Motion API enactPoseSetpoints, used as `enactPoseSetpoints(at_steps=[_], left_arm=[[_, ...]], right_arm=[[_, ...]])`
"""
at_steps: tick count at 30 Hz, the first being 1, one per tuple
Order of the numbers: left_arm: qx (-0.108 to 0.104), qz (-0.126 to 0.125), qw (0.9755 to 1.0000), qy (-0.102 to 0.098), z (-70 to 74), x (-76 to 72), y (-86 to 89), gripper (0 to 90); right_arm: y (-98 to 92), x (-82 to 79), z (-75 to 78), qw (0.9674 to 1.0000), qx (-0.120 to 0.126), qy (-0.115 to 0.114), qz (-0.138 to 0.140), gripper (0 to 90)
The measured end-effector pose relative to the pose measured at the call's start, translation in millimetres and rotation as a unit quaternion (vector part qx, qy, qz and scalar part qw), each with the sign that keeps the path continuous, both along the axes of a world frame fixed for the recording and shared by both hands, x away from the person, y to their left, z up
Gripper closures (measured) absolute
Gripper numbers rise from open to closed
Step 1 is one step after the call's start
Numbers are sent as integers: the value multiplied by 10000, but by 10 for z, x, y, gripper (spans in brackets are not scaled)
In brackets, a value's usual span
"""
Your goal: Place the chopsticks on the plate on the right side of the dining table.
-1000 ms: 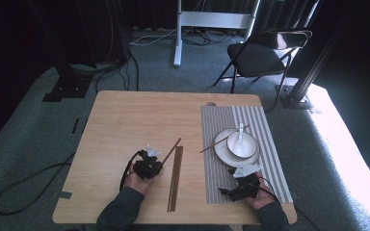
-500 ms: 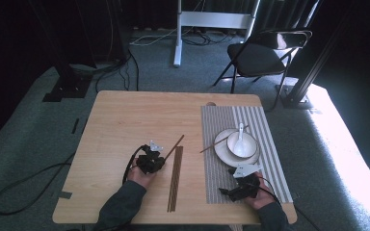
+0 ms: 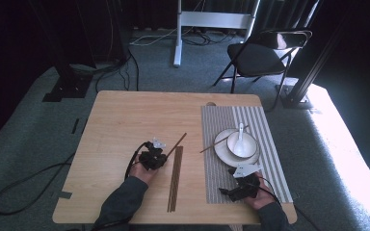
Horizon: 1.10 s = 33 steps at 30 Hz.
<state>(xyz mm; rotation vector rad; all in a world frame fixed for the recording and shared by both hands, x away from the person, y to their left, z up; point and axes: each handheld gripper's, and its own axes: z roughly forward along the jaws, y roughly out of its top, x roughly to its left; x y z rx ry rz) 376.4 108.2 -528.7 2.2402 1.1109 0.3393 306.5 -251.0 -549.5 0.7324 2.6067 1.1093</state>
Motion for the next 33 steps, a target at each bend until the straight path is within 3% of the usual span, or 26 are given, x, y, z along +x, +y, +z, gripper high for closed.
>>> enactPoseSetpoints(at_steps=[16,33], left_arm=[[47,-158,9999,39,19,149,-53,847],[17,-201,9997,-121,174,190,-112,848]], right_arm=[[0,-1,0,10000,0,4,-3,123],[0,-1,0,10000,2,9,-5,123]])
